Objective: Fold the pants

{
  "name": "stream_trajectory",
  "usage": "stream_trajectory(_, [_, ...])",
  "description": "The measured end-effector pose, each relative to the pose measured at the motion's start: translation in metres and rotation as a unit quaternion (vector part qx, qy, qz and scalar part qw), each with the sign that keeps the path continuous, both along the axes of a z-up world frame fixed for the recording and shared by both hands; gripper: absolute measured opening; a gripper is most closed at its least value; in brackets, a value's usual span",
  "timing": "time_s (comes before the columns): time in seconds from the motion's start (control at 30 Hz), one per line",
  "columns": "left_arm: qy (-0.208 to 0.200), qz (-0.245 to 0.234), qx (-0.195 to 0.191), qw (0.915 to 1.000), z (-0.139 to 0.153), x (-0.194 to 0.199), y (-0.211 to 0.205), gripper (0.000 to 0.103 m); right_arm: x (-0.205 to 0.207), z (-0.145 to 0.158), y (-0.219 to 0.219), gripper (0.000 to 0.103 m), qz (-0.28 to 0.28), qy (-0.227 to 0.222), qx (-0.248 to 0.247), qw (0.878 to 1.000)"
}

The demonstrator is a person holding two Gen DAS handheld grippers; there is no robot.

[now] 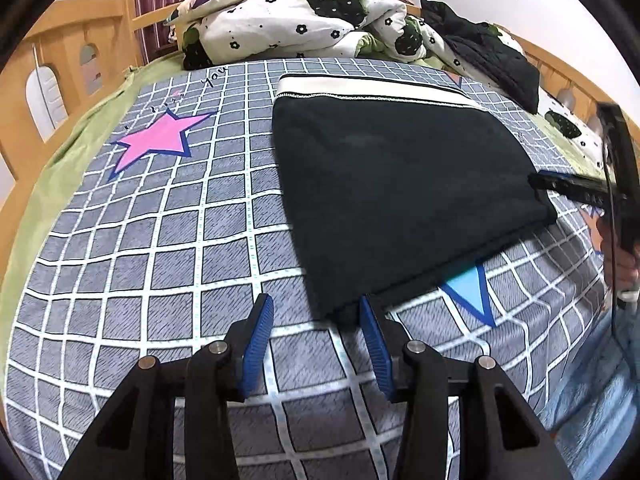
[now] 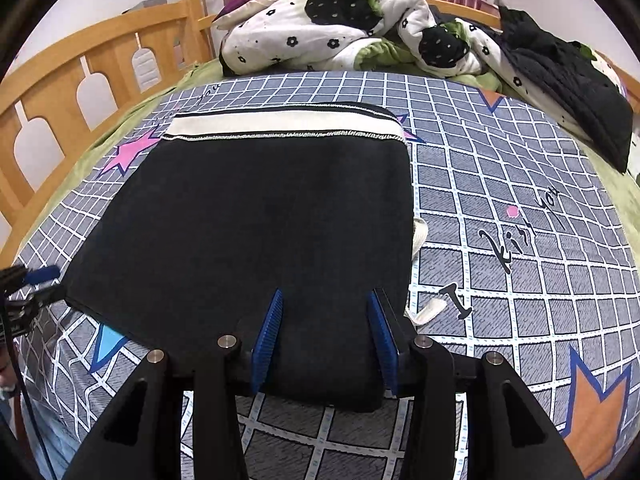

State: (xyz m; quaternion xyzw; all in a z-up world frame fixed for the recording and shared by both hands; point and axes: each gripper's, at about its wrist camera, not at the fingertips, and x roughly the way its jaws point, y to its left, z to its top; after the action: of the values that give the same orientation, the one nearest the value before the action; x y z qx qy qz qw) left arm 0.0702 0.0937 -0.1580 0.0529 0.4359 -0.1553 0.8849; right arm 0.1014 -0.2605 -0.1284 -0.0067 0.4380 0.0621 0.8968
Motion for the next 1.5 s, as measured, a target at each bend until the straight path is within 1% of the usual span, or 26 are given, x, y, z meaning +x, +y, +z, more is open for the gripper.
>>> stream_trajectory(0.07, [-0.002, -0.017, 0.024, 0.9996, -0.003, -0.003, -0.013, 0.039, 0.005, -0.001, 0.000, 0.044, -0.004, 0.002, 0.005, 1.000])
stream_trajectory(0.1, [-0.007, -0.016, 0.036, 0.9992, -0.005, -0.004, -0.018, 0.037, 0.006, -0.001, 0.000, 0.044, -0.006, 0.003, 0.006, 1.000])
stream_trajectory(0.13, [-0.012, -0.013, 0.057, 0.9982, -0.008, -0.003, -0.024, 0.034, 0.008, -0.002, 0.000, 0.044, -0.009, 0.002, 0.008, 1.000])
stream_trajectory(0.17, [-0.010, -0.009, 0.072, 0.9973, -0.012, 0.000, -0.029, 0.029, 0.011, -0.002, 0.000, 0.044, -0.010, 0.003, 0.006, 1.000])
stream_trajectory(0.2, [-0.007, -0.009, 0.072, 0.9973, -0.014, 0.002, -0.031, 0.020, 0.012, -0.003, 0.001, 0.044, -0.010, 0.003, 0.005, 1.000])
stream_trajectory(0.23, [-0.008, -0.006, 0.068, 0.9976, -0.014, 0.002, -0.032, 0.018, 0.013, -0.004, 0.002, 0.044, -0.010, 0.002, 0.003, 1.000])
stream_trajectory(0.33, [-0.021, 0.015, 0.060, 0.9979, -0.011, -0.004, -0.023, 0.017, 0.011, -0.004, 0.002, 0.044, -0.004, -0.001, -0.004, 1.000])
stream_trajectory(0.43, [-0.001, 0.023, 0.039, 0.9990, -0.012, -0.011, -0.010, 0.017, 0.006, -0.001, -0.001, 0.044, 0.004, -0.005, -0.007, 1.000])
stream_trajectory(0.5, [-0.002, 0.031, 0.034, 0.9989, -0.009, -0.016, -0.002, 0.017, 0.001, 0.007, -0.007, 0.044, 0.003, -0.025, 0.008, 1.000])
stream_trajectory(0.53, [-0.008, 0.036, 0.030, 0.9988, -0.006, -0.019, 0.002, 0.017, -0.004, 0.014, -0.013, 0.044, -0.001, -0.047, 0.020, 0.999])
stream_trajectory(0.57, [-0.018, 0.046, 0.023, 0.9985, 0.000, -0.022, 0.007, 0.017, -0.006, 0.019, -0.018, 0.044, -0.006, -0.059, 0.027, 0.998])
stream_trajectory(0.6, [-0.023, 0.053, 0.011, 0.9983, 0.004, -0.020, 0.011, 0.017, -0.007, 0.021, -0.020, 0.044, -0.008, -0.063, 0.032, 0.997])
stream_trajectory(0.67, [-0.021, 0.068, -0.050, 0.9962, 0.016, -0.012, 0.020, 0.017, -0.005, 0.024, -0.023, 0.044, -0.011, -0.066, 0.045, 0.997])
stream_trajectory(0.77, [-0.010, 0.080, -0.094, 0.9923, 0.023, 0.009, 0.013, 0.017, 0.005, 0.015, -0.020, 0.044, -0.016, -0.050, 0.045, 0.998])
stream_trajectory(0.83, [-0.008, 0.078, -0.105, 0.9914, 0.025, 0.021, 0.000, 0.017, 0.013, 0.002, -0.014, 0.044, -0.019, -0.029, 0.031, 0.999])
stream_trajectory(0.87, [-0.007, 0.075, -0.103, 0.9919, 0.024, 0.028, -0.010, 0.017, 0.016, -0.006, -0.011, 0.044, -0.020, -0.022, 0.018, 0.999])
stream_trajectory(0.93, [-0.002, 0.069, -0.087, 0.9938, 0.019, 0.036, -0.029, 0.018, 0.011, -0.008, -0.007, 0.046, -0.021, -0.038, 0.004, 0.999])
stream_trajectory(1.0, [0.021, 0.067, -0.076, 0.9947, 0.004, 0.045, -0.044, 0.025, 0.008, -0.006, -0.002, 0.046, -0.013, -0.037, -0.013, 0.999])
stream_trajectory(1.03, [0.019, 0.075, -0.066, 0.9949, -0.004, 0.045, -0.049, 0.025, 0.007, -0.005, -0.002, 0.046, -0.010, -0.036, -0.015, 0.999])
stream_trajectory(1.07, [0.002, 0.076, -0.059, 0.9954, -0.005, 0.041, -0.053, 0.026, 0.006, -0.004, -0.002, 0.046, -0.008, -0.035, -0.015, 0.999])
stream_trajectory(1.13, [-0.011, 0.072, -0.044, 0.9964, -0.006, 0.036, -0.058, 0.028, 0.006, -0.003, -0.004, 0.046, -0.007, -0.032, -0.011, 0.999])
stream_trajectory(1.2, [-0.009, 0.076, -0.044, 0.9961, -0.005, 0.036, -0.059, 0.028, 0.009, -0.002, -0.005, 0.046, -0.009, -0.027, -0.011, 1.000])
stream_trajectory(1.37, [0.009, 0.085, -0.064, 0.9943, -0.003, 0.042, -0.054, 0.028, 0.012, -0.003, -0.002, 0.046, -0.011, -0.023, -0.023, 0.999])
stream_trajectory(1.5, [0.021, 0.086, -0.056, 0.9945, -0.002, 0.044, -0.056, 0.028, 0.013, -0.002, 0.000, 0.046, -0.010, -0.015, -0.023, 1.000])
